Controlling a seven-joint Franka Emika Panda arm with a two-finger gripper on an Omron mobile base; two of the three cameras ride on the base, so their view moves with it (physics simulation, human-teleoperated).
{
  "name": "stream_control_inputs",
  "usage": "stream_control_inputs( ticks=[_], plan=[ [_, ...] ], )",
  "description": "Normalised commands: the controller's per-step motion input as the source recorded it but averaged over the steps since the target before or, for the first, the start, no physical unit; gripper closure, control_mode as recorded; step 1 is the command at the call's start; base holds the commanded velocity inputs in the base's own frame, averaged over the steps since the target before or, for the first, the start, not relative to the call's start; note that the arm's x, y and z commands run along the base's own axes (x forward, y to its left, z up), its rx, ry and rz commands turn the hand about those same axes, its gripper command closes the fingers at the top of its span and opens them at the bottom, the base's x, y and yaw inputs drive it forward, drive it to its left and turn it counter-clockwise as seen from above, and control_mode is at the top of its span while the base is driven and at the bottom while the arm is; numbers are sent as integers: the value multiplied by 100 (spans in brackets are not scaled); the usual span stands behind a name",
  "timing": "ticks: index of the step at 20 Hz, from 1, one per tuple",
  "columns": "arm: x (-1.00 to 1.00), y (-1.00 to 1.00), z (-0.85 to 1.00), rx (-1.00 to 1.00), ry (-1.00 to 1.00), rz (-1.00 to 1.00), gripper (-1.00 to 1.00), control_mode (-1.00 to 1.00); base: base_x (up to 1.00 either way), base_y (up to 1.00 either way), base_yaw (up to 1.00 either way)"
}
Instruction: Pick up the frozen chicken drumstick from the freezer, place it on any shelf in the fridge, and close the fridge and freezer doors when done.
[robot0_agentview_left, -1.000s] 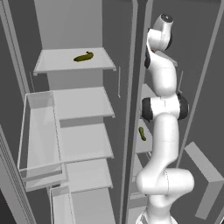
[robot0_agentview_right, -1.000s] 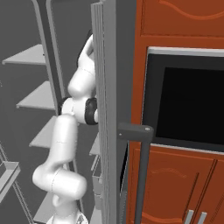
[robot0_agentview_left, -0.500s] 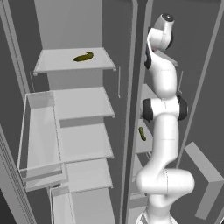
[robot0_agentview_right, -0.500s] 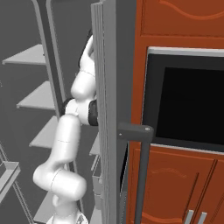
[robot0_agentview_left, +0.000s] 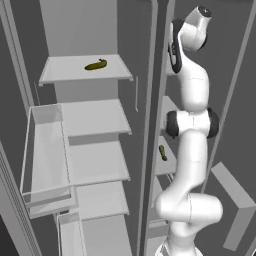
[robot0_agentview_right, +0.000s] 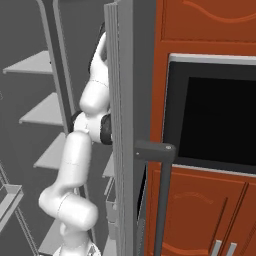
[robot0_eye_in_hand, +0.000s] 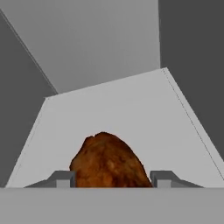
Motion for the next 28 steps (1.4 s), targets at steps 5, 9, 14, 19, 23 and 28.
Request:
stream_control_inputs(
  ticks=[5,9,14,19,23,28],
  plan=[
    [-94,0,-46,8,-52,-1,100,-100,0,0,0],
    [-100,0,-83,1,-62,-1,100,-100,0,0,0],
    [-100,0,-99,0,-63,-1,100,-100,0,0,0],
    [-100,2,-90,1,-49,0,100,-100,0,0,0],
    [-35,-38,-11,4,3,-15,100,-100,0,0,0],
    [0,0,0,0,0,0,100,-100,0,0,0]
  ],
)
